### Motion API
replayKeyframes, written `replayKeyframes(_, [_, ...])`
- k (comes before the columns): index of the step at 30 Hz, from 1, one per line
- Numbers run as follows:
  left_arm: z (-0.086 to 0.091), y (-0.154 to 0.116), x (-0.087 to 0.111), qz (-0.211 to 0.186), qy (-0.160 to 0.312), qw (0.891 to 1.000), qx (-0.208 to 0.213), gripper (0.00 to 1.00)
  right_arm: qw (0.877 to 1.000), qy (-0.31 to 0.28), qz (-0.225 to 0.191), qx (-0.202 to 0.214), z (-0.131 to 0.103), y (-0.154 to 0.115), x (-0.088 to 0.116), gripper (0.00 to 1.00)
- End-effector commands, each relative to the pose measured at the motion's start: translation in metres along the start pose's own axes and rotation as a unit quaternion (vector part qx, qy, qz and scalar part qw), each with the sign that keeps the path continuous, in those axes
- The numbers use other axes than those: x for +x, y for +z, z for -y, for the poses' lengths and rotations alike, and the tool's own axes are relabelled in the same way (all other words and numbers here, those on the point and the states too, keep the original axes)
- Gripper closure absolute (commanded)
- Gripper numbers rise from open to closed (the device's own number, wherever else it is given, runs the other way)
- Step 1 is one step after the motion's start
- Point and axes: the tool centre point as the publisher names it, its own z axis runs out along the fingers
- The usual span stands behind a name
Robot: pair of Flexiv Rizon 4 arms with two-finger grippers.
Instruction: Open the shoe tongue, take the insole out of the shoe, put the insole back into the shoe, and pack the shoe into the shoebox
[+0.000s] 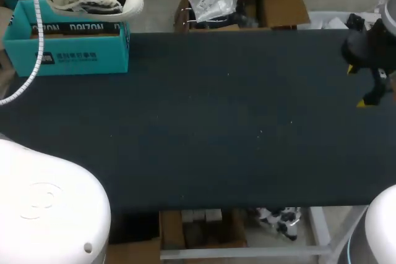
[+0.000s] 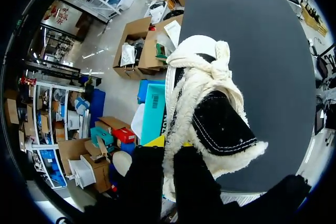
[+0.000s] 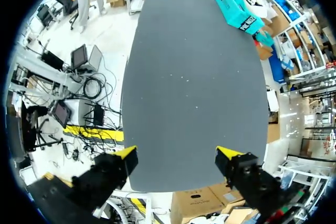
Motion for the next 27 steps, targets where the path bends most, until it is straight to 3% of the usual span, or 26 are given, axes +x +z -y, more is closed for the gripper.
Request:
replayKeyframes(1, [-0.028,0.026,-0.037,-0.03,-0.006,0.999,0.028,1.0,1.0,0.0,0.0,0.0,0.001,-0.001,0.001,0.0])
replayKeyframes(4, [-0.05,0.043,-0.041,-0.039,-0.008,0.999,0.027,1.0,1.0,0.0,0.0,0.0,0.001,-0.001,0.001,0.0])
replayKeyframes(11, [-0.081,0.087,-0.034,-0.07,0.002,0.997,0.025,1.0,1.0,0.0,0.0,0.0,0.001,-0.001,0.001,0.0])
replayKeyframes(20, [-0.102,0.124,-0.016,-0.112,0.022,0.993,0.019,1.0,1.0,0.0,0.0,0.0,0.001,-0.001,0.001,0.0])
replayKeyframes(27, [-0.109,0.145,-0.004,-0.139,0.036,0.99,0.008,1.0,1.0,0.0,0.0,0.0,0.001,-0.001,0.001,0.0])
